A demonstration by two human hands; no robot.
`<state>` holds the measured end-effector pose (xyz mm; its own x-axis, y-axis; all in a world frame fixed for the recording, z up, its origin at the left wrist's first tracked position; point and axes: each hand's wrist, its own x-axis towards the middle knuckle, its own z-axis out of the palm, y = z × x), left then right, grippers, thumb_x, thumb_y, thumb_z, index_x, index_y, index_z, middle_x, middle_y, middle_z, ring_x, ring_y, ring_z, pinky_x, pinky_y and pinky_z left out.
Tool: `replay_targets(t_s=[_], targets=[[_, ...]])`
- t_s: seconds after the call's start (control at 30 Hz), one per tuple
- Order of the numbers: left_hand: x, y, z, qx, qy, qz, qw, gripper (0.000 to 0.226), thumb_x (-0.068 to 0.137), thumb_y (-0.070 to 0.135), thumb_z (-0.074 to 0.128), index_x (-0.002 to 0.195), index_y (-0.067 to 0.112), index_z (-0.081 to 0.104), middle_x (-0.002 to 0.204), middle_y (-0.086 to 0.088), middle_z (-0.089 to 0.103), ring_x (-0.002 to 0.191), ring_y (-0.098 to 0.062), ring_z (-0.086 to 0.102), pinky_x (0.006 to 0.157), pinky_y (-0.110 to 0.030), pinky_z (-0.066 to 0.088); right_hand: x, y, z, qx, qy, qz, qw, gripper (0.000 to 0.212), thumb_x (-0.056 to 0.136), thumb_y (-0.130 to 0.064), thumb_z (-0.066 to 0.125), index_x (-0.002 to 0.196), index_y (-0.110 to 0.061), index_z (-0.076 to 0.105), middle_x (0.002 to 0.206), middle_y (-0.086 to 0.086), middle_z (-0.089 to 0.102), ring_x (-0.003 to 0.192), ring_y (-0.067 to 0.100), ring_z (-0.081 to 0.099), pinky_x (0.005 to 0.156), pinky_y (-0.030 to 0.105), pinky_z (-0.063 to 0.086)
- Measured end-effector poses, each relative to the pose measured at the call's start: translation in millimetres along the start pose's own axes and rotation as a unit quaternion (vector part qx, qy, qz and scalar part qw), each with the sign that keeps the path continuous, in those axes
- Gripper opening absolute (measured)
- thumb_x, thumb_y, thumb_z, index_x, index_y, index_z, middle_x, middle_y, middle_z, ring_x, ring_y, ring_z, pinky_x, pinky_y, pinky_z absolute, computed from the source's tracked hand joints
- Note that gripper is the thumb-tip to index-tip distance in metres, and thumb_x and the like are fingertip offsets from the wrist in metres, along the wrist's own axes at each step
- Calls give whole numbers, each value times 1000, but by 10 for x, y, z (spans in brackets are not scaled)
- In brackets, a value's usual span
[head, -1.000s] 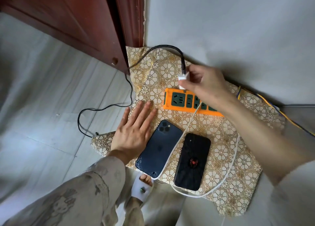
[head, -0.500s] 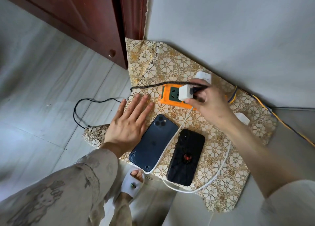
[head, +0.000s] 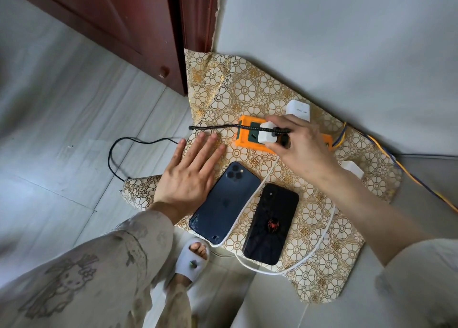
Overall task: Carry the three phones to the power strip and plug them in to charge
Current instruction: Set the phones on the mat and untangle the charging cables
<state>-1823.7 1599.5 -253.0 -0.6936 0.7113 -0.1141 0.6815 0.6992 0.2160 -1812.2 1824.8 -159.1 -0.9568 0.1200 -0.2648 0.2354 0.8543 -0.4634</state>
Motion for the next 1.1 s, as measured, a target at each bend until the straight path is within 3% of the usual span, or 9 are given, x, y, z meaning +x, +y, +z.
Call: replay_targets(t_s=[0.17,0.47,0.67,0.8,0.9,0.93,1.0,1.07,1.1], targets=[[-8,2,25,6,14,2,1000,53,95,31,27,146,19,17,153,-3,17,142,-25,16,114,-51,15,-23,-7,8,13,-11,27,999,47,79,-10,68,124,-10,55,118,8,61,110,24,57,99,27,37],[-16,0,21,-1,8,2,1000,55,95,30,28,146,19,13,154,-4,14,142,-26,13,115,-50,16,28,-17,10,-8,-33,12,999,48,81,-12,67,126,-10,52,120,6,59,111,23,56,105,38,41],[-8,4,-18,-27,-10,0,1000,52,95,31,25,146,19,18,154,-4,19,142,-26,14,115,-50,20,19,-20,12,8,-28,26,999,48,81,-14,67,127,-12,52,125,4,58,116,21,54,103,25,28],[-5,5,-38,-65,-8,-4,998,52,95,31,29,145,21,21,154,-1,19,144,-21,10,117,-46,15,-81,-72,138,76,9,98,992,57,83,-15,65,135,-20,44,136,4,51,115,22,55,108,39,38],[-11,-23,-84,-161,28,-2,987,45,94,22,40,137,14,37,152,-2,30,143,-17,18,117,-43,20,-239,-195,299,167,61,166,970,67,84,-13,63,142,-18,31,151,3,30,131,23,43,110,41,35],[-23,-39,-98,-202,52,-5,978,39,92,16,44,130,11,44,146,-5,39,139,-19,29,113,-43,29,-307,-241,359,174,89,178,964,66,85,-13,61,143,-14,28,153,5,26,136,23,36,114,39,28],[-35,-108,-152,-258,94,-52,960,31,89,9,44,120,11,45,131,-9,51,118,-23,51,91,-42,49,-458,-353,466,146,149,202,957,58,90,-16,55,142,-9,28,153,7,26,140,20,27,114,25,14],[15,-234,-221,-273,80,-146,948,38,87,7,39,125,12,38,129,-12,48,103,-31,56,75,-47,52,-587,-486,563,108,160,192,962,51,93,-20,49,139,-8,34,151,6,30,140,18,26,108,18,12],[74,-305,-238,-271,37,-184,944,48,86,4,37,133,12,31,137,-14,42,107,-33,54,80,-49,50,-630,-539,604,86,136,164,973,49,93,-21,48,139,-8,36,151,6,31,140,18,26,110,19,12]])
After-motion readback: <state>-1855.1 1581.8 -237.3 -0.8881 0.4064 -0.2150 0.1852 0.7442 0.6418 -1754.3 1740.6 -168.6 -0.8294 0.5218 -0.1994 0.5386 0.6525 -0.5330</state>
